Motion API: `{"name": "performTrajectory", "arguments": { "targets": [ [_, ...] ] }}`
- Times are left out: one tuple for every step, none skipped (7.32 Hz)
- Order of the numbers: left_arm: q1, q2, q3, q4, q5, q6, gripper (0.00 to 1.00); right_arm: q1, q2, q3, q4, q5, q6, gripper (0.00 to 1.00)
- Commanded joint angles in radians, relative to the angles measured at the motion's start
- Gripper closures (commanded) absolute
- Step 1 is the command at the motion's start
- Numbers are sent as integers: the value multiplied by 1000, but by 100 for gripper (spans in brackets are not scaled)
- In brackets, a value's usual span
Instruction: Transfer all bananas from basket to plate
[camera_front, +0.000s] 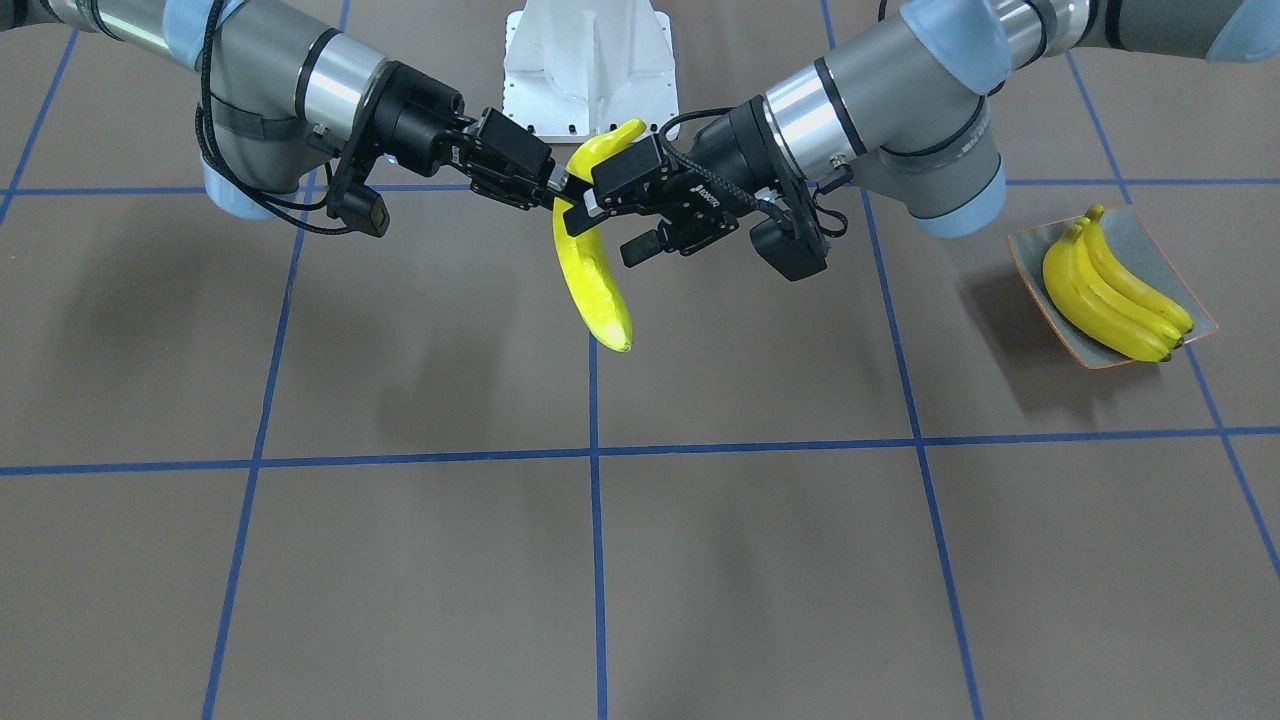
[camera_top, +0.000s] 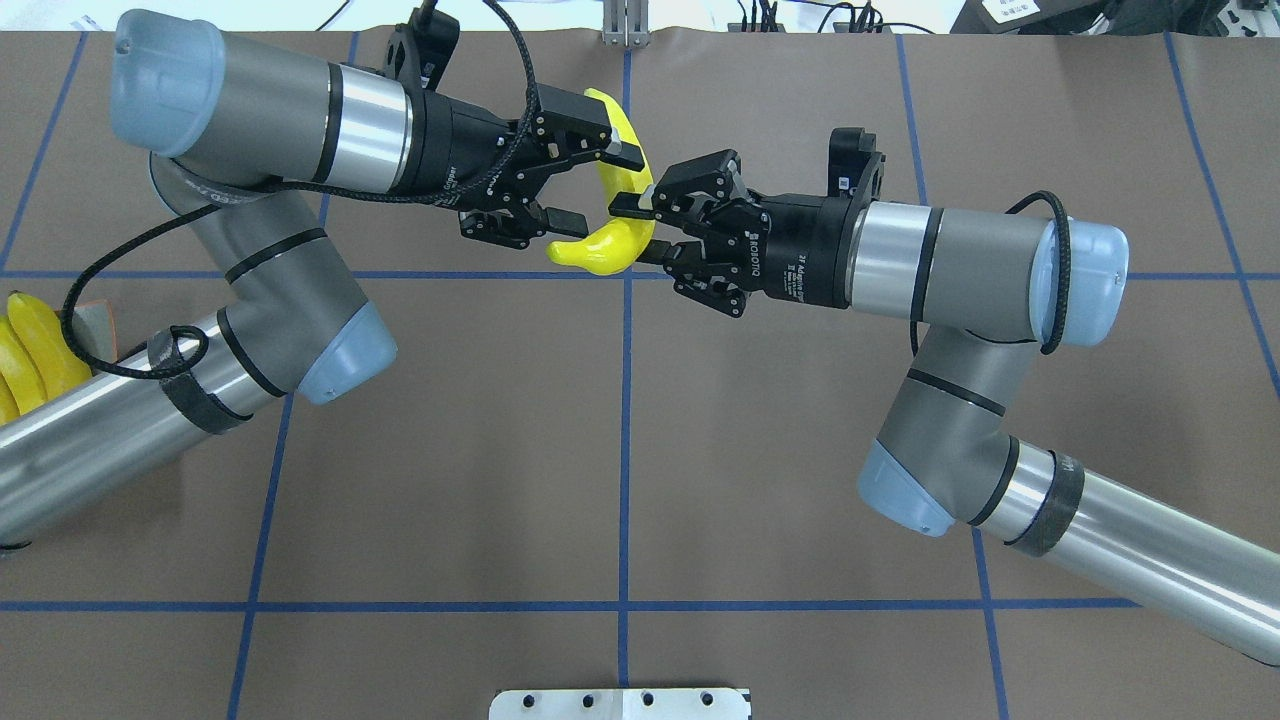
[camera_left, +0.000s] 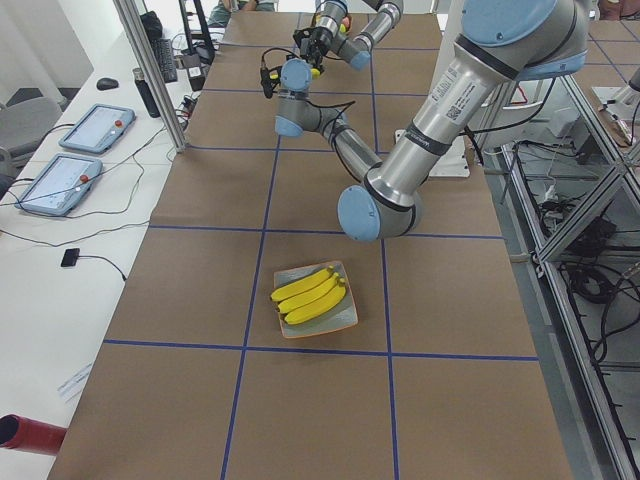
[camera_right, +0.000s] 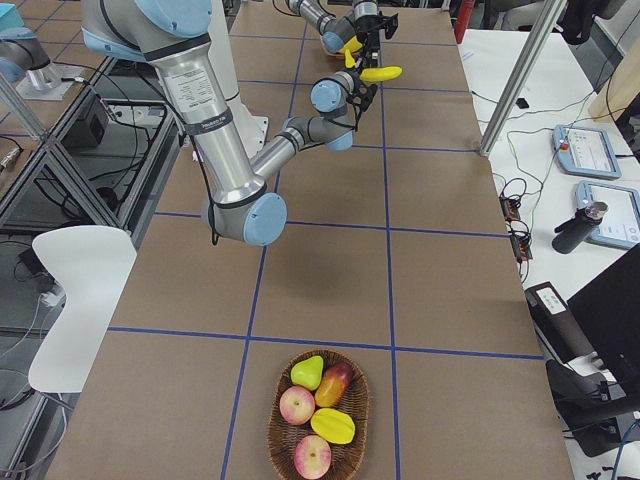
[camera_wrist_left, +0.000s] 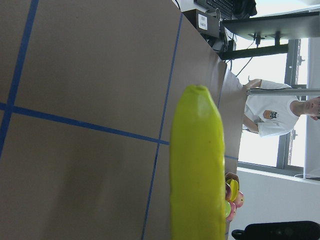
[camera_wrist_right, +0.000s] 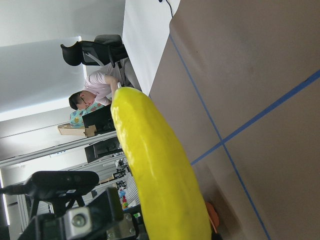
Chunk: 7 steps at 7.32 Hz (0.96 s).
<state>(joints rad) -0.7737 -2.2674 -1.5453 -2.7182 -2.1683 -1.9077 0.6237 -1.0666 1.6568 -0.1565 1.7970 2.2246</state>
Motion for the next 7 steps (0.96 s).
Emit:
{"name": "performTrajectory", "arguments": {
  "targets": [
    [4, -6, 4, -11, 12, -8, 15, -2, -1, -17, 37, -1, 15, 100],
    [5, -7, 5, -12, 25, -8, 20, -4, -4, -17, 46, -1, 15, 100],
    [5, -9, 13, -20, 25, -8, 21, -7, -13, -17, 67, -1, 15, 100],
    [5, -11, 19, -23, 31, -8, 21, -9, -15, -17, 72, 1, 15, 100],
    [8, -14, 22, -25, 44, -8, 21, -9, -15, -14, 72, 1, 15, 100],
    [8, -17, 24, -25, 45, -8, 21, -15, -16, -12, 74, 1, 15, 100],
    [10, -18, 24, -25, 45, -8, 24, -18, -16, -9, 74, -1, 15, 100]
  ]
}}
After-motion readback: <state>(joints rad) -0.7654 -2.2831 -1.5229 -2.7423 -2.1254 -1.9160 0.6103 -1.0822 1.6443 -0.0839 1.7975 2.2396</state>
